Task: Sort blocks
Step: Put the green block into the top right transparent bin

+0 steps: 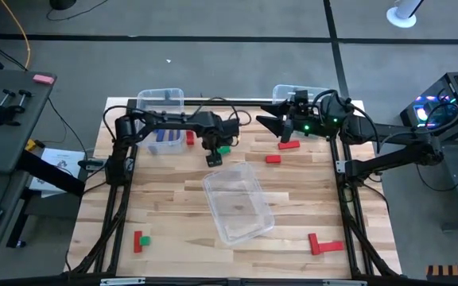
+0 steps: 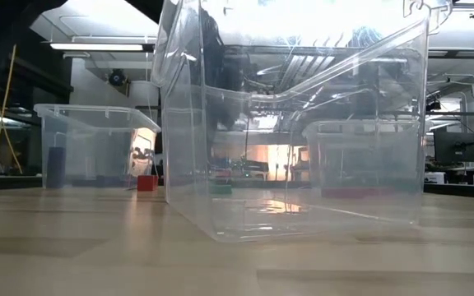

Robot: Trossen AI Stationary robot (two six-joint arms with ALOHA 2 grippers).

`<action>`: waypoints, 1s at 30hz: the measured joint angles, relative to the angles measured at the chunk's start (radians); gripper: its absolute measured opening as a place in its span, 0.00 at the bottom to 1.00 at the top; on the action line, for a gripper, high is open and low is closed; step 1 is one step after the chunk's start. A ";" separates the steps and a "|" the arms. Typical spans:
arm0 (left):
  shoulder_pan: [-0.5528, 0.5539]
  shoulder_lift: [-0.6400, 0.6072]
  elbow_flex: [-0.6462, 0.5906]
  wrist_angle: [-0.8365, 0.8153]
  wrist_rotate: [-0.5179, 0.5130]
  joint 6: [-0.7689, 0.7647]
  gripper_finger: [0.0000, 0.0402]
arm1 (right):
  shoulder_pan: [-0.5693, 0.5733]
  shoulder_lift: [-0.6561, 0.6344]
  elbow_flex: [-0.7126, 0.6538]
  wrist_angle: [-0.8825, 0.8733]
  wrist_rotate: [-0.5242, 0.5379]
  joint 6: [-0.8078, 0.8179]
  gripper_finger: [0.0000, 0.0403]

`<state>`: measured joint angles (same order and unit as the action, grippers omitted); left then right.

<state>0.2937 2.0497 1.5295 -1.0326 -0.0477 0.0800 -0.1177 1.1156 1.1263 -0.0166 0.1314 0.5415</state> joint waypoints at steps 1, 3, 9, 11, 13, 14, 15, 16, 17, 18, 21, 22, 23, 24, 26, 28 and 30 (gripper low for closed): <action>-0.004 0.001 -0.014 0.006 -0.014 -0.007 0.78 | 0.000 0.000 0.000 -0.001 0.000 0.000 0.85; -0.011 0.002 -0.039 0.035 -0.067 -0.024 0.78 | 0.000 0.000 0.000 -0.002 0.000 0.000 0.85; -0.012 0.006 -0.076 0.113 -0.112 -0.061 0.78 | 0.000 0.000 0.000 -0.002 0.000 0.000 0.85; -0.012 0.006 -0.077 0.119 -0.100 -0.060 0.78 | 0.000 0.000 0.000 -0.002 0.000 0.000 0.85; -0.012 0.012 -0.078 0.130 -0.066 -0.060 0.78 | 0.000 0.000 0.000 -0.003 0.000 0.000 0.85; -0.012 0.016 -0.077 0.136 -0.057 -0.060 0.78 | 0.000 0.000 0.000 -0.003 0.000 0.000 0.85; -0.012 0.019 -0.077 0.132 -0.052 -0.062 0.78 | 0.000 0.000 0.000 -0.003 0.000 0.000 0.85; -0.012 0.027 -0.078 0.124 -0.051 -0.065 0.78 | 0.000 0.000 0.000 -0.003 0.000 0.000 0.85; -0.012 0.032 -0.078 0.124 -0.048 -0.068 0.78 | 0.001 0.000 0.000 -0.003 0.001 0.000 0.85; -0.012 0.033 -0.077 0.120 -0.042 -0.068 0.78 | 0.001 0.000 0.000 -0.003 0.001 0.000 0.85; -0.011 0.046 -0.073 0.115 -0.032 -0.053 0.76 | 0.001 0.000 0.000 -0.004 0.001 0.006 0.85; -0.011 0.048 -0.073 0.112 -0.030 -0.047 0.73 | 0.001 0.000 0.000 -0.005 0.000 0.009 0.85; -0.011 0.051 -0.073 0.111 -0.025 -0.040 0.70 | 0.001 0.000 0.000 -0.007 0.000 0.011 0.85; -0.012 0.055 -0.072 0.112 -0.022 -0.034 0.67 | 0.001 0.000 0.000 -0.010 0.001 0.011 0.85; -0.014 0.057 -0.073 0.110 -0.013 -0.026 0.57 | 0.001 0.000 0.000 -0.013 0.000 0.011 0.85; -0.016 0.057 -0.073 0.110 -0.008 -0.026 0.44 | 0.001 0.000 0.000 -0.013 0.000 0.011 0.85; -0.016 0.056 -0.074 0.105 -0.004 -0.026 0.29 | 0.001 0.000 0.000 -0.015 0.000 0.011 0.85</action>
<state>0.2778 2.1055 1.4556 -0.9280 -0.0512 0.0537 -0.1169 1.1156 1.1263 -0.0316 0.1318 0.5529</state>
